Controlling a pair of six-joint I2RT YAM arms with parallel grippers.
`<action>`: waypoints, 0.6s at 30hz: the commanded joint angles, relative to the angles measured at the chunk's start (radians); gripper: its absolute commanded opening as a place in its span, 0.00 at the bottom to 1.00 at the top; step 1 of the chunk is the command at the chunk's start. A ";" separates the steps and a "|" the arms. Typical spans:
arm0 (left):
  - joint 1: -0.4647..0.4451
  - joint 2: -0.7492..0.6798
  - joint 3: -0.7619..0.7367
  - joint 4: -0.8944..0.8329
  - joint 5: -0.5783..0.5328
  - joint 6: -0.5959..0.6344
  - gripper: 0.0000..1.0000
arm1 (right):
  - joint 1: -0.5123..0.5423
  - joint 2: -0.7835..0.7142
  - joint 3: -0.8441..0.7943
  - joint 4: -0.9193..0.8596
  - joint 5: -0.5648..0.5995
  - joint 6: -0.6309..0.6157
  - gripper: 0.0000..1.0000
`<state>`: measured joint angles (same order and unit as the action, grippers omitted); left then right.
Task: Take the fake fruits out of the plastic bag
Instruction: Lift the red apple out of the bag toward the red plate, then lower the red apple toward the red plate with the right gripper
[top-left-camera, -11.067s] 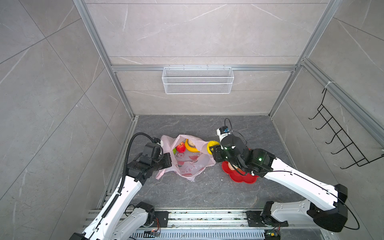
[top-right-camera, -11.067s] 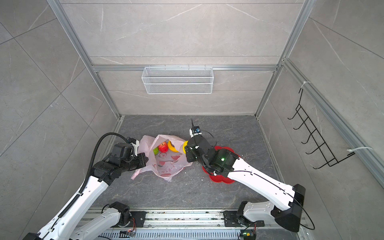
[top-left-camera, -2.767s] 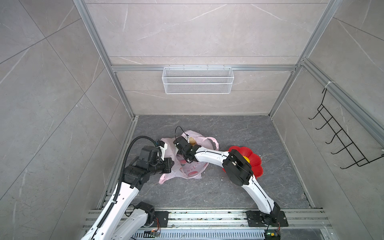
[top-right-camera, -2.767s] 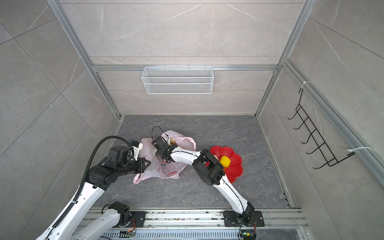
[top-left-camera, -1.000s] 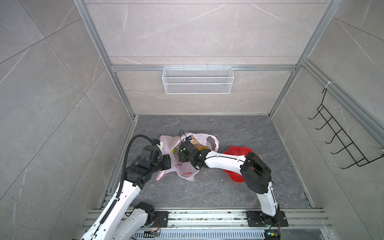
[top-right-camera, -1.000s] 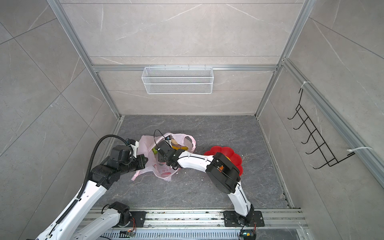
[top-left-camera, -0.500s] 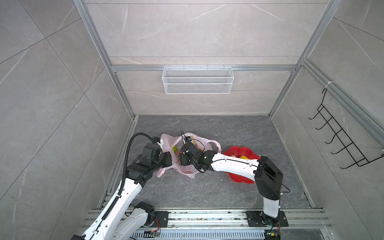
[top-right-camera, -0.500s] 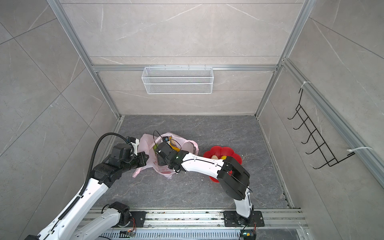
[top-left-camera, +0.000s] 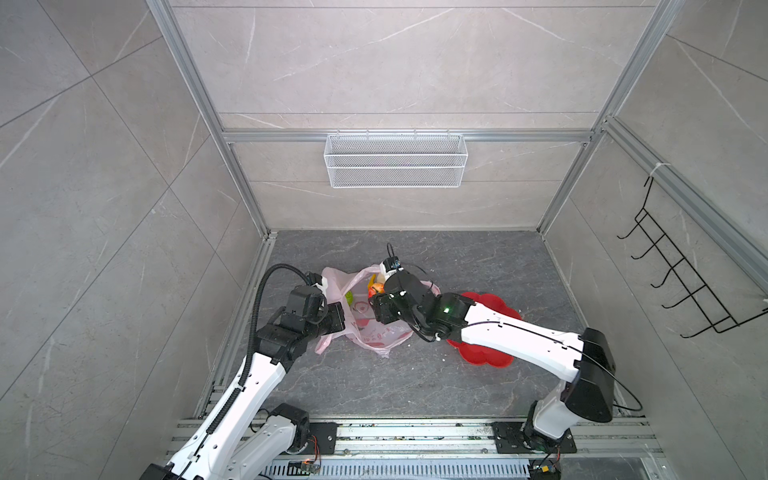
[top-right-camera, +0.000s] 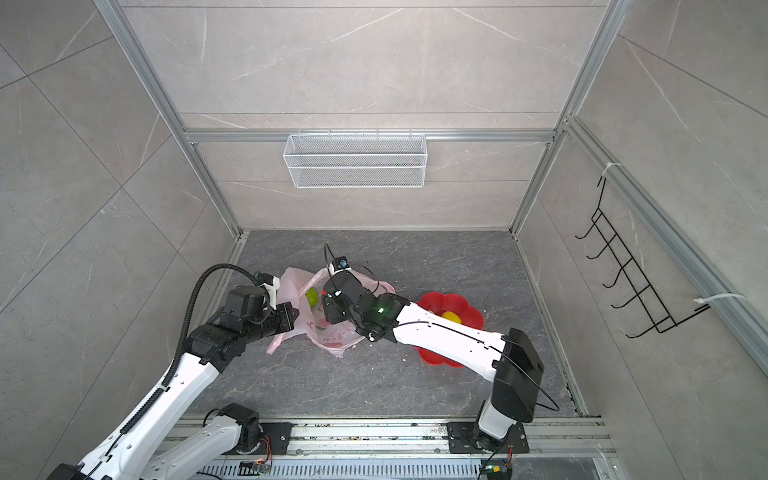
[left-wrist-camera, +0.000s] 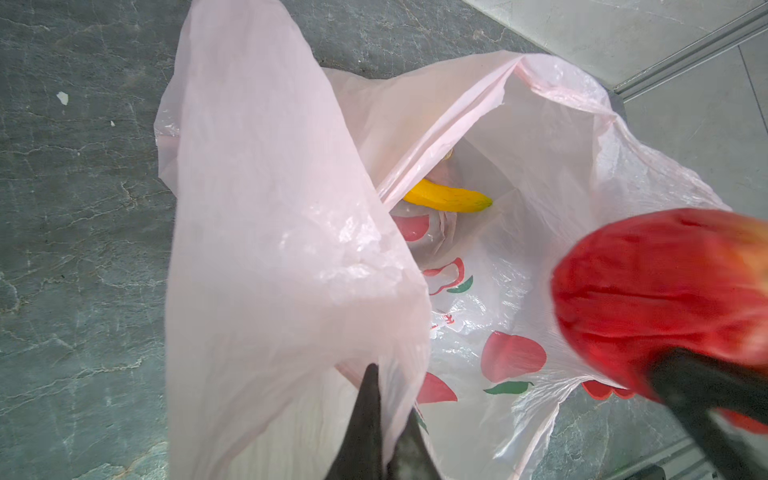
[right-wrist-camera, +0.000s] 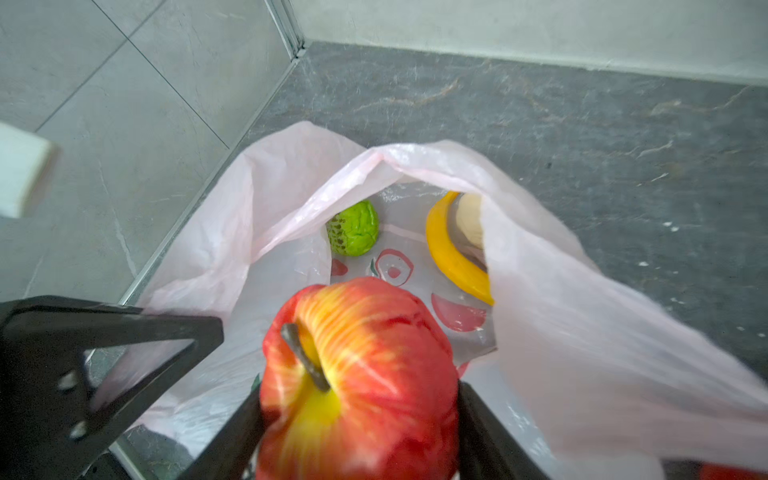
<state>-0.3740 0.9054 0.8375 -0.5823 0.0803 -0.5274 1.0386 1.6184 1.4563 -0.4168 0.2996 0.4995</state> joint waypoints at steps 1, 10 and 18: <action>0.003 0.004 0.035 0.035 0.001 -0.003 0.01 | -0.007 -0.074 -0.008 -0.081 0.056 -0.040 0.34; 0.002 0.004 0.046 0.031 -0.010 0.009 0.01 | -0.161 -0.290 -0.103 -0.173 0.134 -0.050 0.34; 0.003 0.006 0.046 0.029 -0.007 0.010 0.01 | -0.364 -0.428 -0.257 -0.250 0.177 -0.032 0.34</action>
<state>-0.3740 0.9115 0.8501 -0.5743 0.0799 -0.5274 0.7078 1.2228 1.2404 -0.6052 0.4381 0.4671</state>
